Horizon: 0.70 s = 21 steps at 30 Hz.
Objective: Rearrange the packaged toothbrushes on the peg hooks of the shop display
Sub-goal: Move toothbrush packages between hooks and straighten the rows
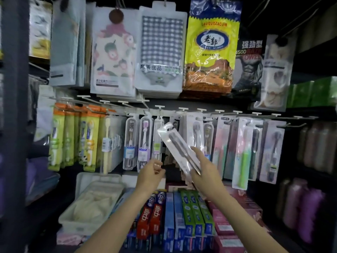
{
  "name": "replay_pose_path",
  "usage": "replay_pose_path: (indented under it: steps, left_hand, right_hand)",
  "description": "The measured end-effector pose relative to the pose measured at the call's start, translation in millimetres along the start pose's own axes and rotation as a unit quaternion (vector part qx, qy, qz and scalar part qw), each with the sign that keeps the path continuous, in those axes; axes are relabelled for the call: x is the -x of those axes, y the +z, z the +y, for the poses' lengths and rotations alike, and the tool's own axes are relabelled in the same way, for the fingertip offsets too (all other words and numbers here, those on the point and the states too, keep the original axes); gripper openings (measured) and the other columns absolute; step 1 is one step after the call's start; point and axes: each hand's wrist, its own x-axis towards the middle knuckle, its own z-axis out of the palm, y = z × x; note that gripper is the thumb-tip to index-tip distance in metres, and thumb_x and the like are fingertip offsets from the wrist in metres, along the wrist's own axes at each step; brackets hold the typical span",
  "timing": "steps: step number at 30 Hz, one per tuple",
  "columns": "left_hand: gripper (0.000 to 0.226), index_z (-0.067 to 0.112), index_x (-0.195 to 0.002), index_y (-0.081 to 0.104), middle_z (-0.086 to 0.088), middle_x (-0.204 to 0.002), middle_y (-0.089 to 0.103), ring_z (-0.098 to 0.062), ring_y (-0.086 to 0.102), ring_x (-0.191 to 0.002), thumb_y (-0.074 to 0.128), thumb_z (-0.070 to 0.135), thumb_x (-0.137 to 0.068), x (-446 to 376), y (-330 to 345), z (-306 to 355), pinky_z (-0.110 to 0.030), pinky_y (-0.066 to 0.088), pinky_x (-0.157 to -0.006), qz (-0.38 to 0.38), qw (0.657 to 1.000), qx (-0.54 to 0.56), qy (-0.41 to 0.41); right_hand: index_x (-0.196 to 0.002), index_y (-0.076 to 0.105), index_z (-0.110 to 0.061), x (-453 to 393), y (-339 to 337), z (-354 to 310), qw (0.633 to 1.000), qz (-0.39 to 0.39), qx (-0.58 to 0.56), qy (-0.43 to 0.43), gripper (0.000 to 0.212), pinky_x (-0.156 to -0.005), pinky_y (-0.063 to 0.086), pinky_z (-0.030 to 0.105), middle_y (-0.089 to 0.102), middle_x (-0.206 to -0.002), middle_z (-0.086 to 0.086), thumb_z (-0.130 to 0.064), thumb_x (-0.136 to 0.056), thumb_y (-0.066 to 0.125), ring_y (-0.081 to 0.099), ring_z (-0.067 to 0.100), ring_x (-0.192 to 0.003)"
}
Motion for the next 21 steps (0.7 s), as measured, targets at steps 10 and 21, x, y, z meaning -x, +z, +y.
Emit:
replay_pose_path:
  steps: [10, 21]
  left_hand:
    - [0.018, 0.015, -0.104, 0.056, -0.002, -0.090, 0.061, -0.019, 0.059, -0.086, 0.058, 0.007, -0.088, 0.6, -34.8, -20.1, -0.024, 0.042, -0.068, 0.022, 1.000, -0.004, -0.016]
    - [0.015, 0.018, -0.095, 0.052, 0.010, -0.076, 0.054, -0.013, 0.055, -0.077, 0.054, 0.006, -0.088, 6.7, -29.7, -9.6, -0.013, 0.038, -0.058, 0.022, 0.999, -0.029, 0.013]
  right_hand:
    - [-0.145, 0.019, -0.018, -41.0, 53.1, -45.7, 0.969, 0.069, -0.179, 0.153, 0.064, -0.077, 0.054, 0.044, 0.047, -0.125, 0.017, 0.004, -0.089, 0.041, 0.058, 0.035, -0.095]
    - [-0.144, 0.020, -0.017, -47.0, 63.0, -48.2, 0.952, 0.087, -0.216, 0.200, 0.061, -0.080, 0.053, 0.045, 0.042, -0.132, 0.016, 0.004, -0.090, 0.039, 0.057, 0.035, -0.099]
